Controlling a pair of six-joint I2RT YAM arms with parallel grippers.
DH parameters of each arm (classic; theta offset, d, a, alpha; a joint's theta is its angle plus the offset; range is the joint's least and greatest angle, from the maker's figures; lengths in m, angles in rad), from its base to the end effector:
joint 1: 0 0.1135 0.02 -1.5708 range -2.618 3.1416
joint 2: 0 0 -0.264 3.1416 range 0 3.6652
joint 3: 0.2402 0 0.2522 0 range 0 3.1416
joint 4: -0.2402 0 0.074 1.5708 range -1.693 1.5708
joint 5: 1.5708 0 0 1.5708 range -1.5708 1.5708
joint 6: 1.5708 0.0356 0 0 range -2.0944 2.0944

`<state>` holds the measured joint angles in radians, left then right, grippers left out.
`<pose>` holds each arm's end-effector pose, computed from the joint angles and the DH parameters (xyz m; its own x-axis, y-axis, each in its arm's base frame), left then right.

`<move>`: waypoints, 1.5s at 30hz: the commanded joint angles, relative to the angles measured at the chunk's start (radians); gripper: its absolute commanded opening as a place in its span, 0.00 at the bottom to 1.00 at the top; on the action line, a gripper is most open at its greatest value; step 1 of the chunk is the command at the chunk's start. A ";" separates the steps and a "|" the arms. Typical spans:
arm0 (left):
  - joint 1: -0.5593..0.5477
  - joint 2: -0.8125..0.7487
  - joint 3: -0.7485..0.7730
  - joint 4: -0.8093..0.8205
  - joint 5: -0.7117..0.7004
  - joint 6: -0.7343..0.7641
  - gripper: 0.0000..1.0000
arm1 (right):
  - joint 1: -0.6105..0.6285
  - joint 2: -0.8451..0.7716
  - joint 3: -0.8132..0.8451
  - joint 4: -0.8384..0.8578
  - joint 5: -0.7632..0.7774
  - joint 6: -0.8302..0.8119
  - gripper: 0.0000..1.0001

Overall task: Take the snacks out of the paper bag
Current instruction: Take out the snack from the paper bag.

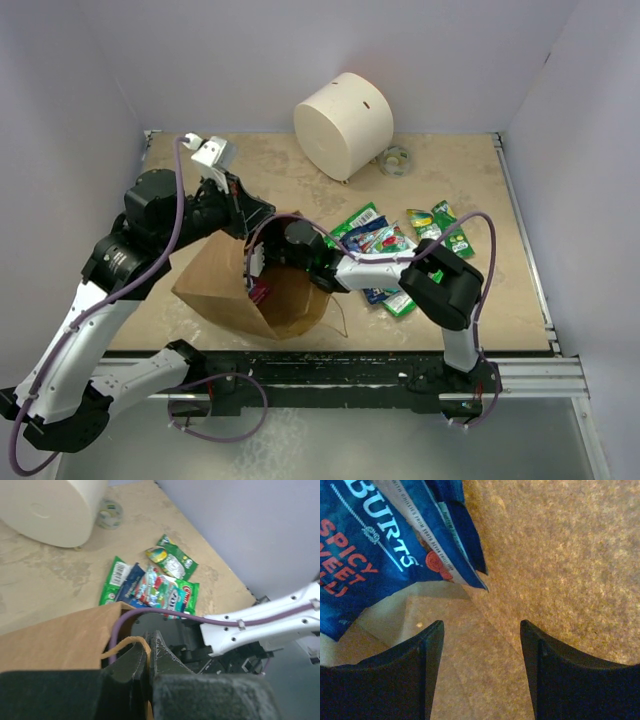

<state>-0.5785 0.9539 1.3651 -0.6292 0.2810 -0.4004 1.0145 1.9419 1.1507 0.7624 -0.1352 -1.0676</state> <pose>0.1398 -0.1031 0.4583 -0.4599 -0.1470 -0.8757 0.6220 0.6506 -0.4358 0.2282 0.3761 0.2243 0.7922 -0.3699 -0.4854 -0.4534 0.1757 -0.8738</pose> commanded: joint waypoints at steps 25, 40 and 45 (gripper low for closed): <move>-0.002 0.007 0.075 0.119 0.073 0.048 0.00 | 0.075 -0.005 0.131 -0.229 -0.049 -0.281 0.60; -0.003 0.122 0.116 0.135 0.201 0.011 0.00 | 0.082 0.188 0.285 -0.174 0.069 -0.281 0.62; -0.003 0.133 0.144 0.052 0.150 0.030 0.00 | 0.078 0.230 0.311 -0.139 0.120 -0.222 0.40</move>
<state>-0.5781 1.0946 1.4330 -0.6121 0.4267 -0.3786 1.0904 2.1635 1.4281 0.5617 -0.0708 -1.3224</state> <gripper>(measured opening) 0.009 0.499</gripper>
